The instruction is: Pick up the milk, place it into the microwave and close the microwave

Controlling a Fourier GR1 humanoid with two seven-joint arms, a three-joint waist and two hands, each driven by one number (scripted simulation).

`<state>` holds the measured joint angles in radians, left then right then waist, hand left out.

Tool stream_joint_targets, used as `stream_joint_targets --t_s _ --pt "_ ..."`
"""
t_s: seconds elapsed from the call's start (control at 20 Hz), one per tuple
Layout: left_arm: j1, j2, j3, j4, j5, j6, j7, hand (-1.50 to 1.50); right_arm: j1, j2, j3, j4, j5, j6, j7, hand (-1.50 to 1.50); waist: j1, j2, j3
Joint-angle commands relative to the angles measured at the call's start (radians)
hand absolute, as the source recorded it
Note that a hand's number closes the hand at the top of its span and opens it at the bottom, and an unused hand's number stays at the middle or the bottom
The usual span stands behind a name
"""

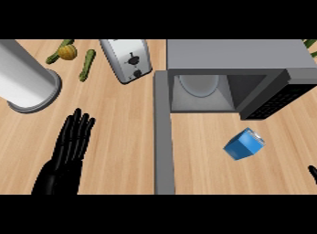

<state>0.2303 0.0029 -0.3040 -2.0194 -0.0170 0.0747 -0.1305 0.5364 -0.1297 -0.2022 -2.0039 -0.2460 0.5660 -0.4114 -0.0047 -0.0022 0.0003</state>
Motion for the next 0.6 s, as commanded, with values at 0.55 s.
stream_joint_targets --t_s 0.55 --pt "0.019 0.007 -0.11 0.035 -0.005 0.07 -0.04 -1.5 -0.191 0.076 0.004 0.392 0.266 -0.088 -0.249 -1.5 0.004 0.002 0.0"
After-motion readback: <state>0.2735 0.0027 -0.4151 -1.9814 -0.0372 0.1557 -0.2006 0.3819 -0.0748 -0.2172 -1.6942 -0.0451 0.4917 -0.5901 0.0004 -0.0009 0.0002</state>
